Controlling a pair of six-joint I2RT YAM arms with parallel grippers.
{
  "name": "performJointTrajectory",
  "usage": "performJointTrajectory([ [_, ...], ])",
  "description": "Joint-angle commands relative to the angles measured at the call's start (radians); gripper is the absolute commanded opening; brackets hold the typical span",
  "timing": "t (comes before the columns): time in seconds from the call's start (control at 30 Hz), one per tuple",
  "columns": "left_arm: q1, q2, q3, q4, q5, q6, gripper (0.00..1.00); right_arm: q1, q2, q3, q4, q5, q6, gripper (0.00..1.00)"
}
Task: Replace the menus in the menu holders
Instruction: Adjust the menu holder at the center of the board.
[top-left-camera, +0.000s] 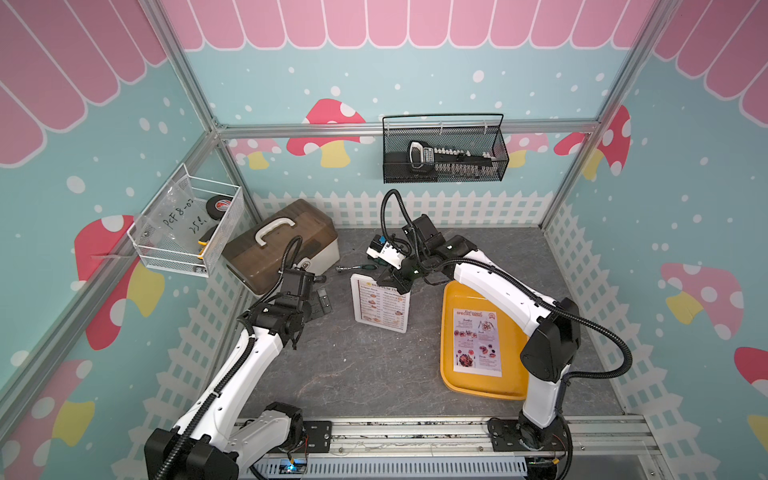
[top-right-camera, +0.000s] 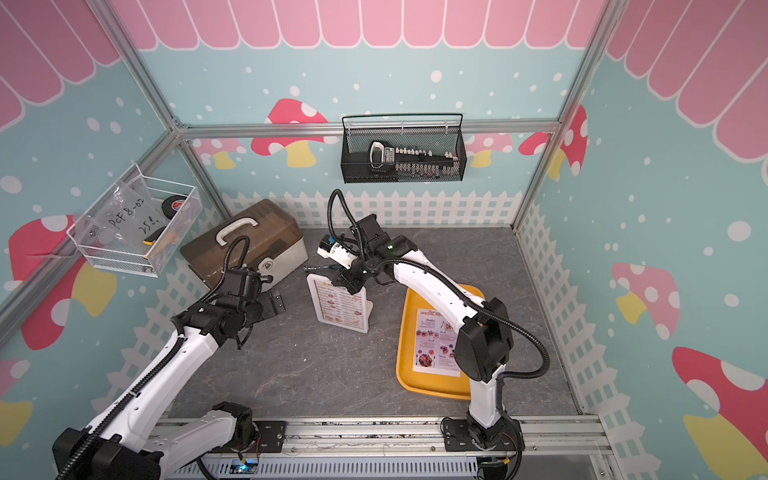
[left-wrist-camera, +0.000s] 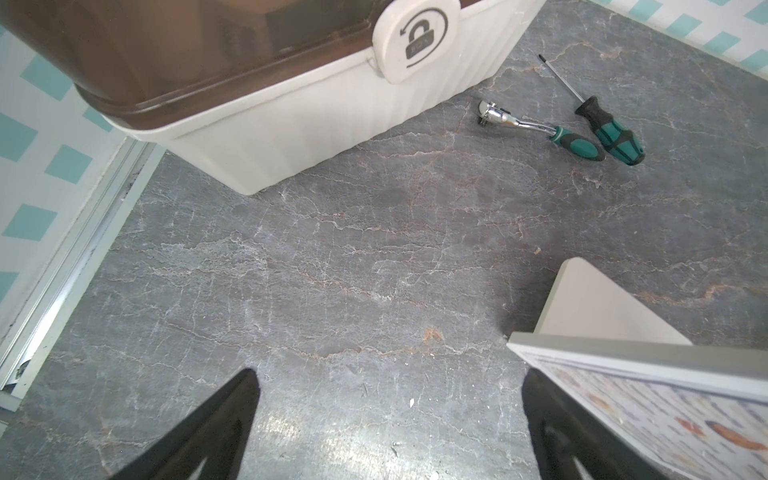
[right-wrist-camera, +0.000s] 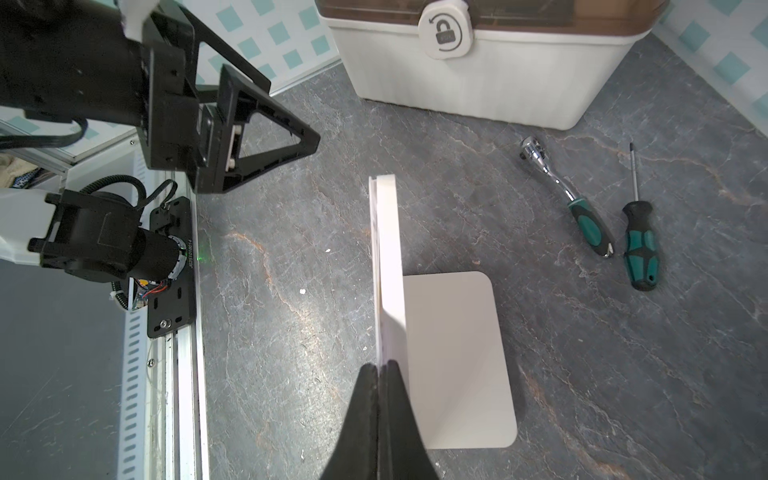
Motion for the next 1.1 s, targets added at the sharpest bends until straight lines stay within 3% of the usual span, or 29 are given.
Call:
performJointTrajectory([
  [0.0,0.003,0.004,0.026,-0.008,0.016,0.012,0.99,0.007,0.007,0.047,0.009,-0.038,0.004,0.0],
  [0.3,0.001,0.026,0.053,0.002,0.024,0.022,0.99,-0.01,0.077,0.061,0.026,-0.037,0.073,0.0],
  [0.63,-0.042,0.076,0.103,0.016,0.033,0.021,0.99,-0.019,0.052,0.025,0.104,-0.018,0.18,0.0],
  [0.97,-0.051,0.093,0.115,0.021,0.021,0.022,0.99,-0.042,0.041,0.029,0.12,-0.054,0.234,0.04],
  [1.07,-0.052,0.095,0.114,0.023,0.022,0.019,0.99,-0.05,0.04,0.03,0.131,-0.077,0.25,0.09],
])
